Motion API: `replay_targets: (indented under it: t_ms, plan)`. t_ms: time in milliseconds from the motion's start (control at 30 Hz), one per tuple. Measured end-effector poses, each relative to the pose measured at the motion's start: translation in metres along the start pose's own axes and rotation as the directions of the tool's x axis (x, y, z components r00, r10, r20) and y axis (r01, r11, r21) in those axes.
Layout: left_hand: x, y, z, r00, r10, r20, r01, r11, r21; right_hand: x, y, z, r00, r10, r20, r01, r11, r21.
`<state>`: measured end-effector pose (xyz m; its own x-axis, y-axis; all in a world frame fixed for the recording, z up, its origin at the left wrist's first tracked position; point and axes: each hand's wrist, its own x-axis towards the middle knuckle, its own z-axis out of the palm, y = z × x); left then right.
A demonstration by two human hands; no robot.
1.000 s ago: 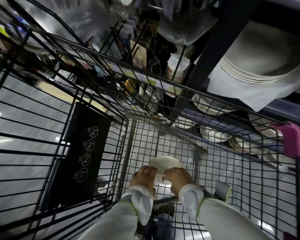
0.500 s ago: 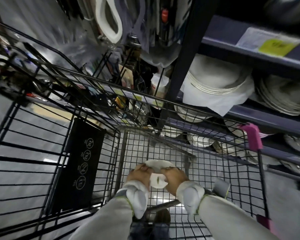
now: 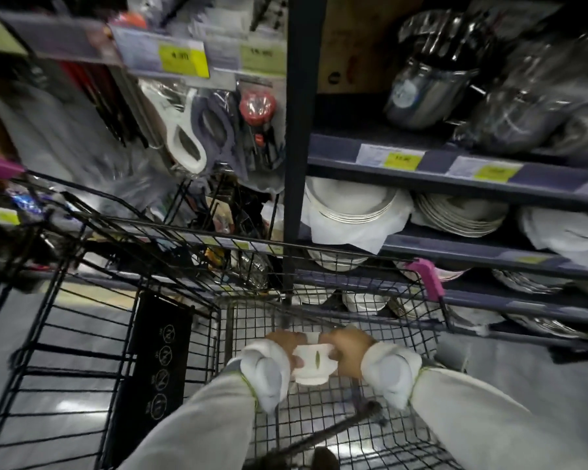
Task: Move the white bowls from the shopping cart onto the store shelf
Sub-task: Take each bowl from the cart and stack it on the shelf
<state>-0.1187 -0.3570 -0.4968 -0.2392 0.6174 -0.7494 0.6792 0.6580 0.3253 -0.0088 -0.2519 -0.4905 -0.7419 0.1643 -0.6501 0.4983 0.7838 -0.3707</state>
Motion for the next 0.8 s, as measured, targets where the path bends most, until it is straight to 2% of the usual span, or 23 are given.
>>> replay_targets:
  t_ms: [233,400,800]
  plan:
    - [-0.038,0.042,-0.048,0.96,0.204,-0.193,-0.221,0.972,-0.074,-0.047,0.005,-0.051,0.974,0.051,-0.223,-0.024,0.992,0.122]
    - [-0.06,0.077,-0.089,0.893,0.251,-0.374,-0.293,0.955,-0.056,-0.092,0.0,-0.103,0.933,0.019,-0.36,0.052,0.981,0.187]
    - [-0.118,0.165,-0.183,0.765,0.392,-0.511,-0.507,0.856,-0.104,-0.178,0.009,-0.213,0.825,-0.022,-0.564,0.11,0.986,0.123]
